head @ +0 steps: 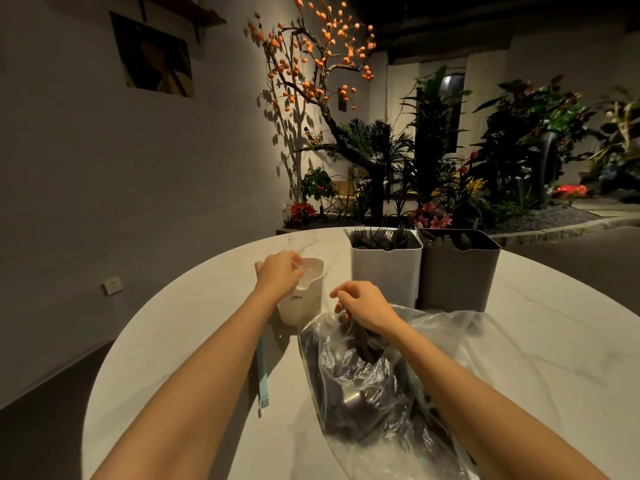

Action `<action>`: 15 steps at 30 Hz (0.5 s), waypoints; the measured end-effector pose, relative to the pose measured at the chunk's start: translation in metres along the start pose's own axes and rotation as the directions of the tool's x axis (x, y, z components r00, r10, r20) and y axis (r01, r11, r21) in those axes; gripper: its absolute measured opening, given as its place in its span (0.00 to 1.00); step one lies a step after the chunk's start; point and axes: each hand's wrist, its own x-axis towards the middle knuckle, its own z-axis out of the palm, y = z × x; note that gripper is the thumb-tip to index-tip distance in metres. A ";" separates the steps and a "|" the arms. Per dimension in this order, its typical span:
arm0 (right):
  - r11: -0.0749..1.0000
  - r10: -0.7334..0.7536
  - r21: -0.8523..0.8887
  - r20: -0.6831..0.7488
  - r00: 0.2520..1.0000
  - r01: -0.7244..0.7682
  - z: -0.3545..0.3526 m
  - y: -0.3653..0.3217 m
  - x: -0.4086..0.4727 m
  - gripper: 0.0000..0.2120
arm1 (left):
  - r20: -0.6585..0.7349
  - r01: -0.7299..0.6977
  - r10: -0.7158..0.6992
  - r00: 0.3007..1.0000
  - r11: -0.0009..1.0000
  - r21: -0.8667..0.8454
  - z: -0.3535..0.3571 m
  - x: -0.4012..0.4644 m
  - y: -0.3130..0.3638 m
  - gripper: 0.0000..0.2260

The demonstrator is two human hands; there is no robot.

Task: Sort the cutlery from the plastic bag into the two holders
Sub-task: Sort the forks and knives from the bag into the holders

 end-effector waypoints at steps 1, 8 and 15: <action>1.000 0.002 -0.001 0.006 1.000 -0.002 0.000 0.002 0.001 0.12 | -0.009 0.011 -0.010 1.000 0.998 0.056 0.002 0.001 -0.002 0.09; 1.000 0.003 -0.009 0.037 0.999 -0.003 -0.003 0.008 -0.001 0.12 | -0.063 0.003 0.003 0.998 0.996 0.091 0.005 -0.002 0.004 0.12; 0.957 0.095 0.284 -0.121 0.988 -0.057 -0.020 -0.013 -0.008 0.07 | -0.098 -0.178 0.153 0.983 0.921 -0.347 0.002 -0.028 0.053 0.09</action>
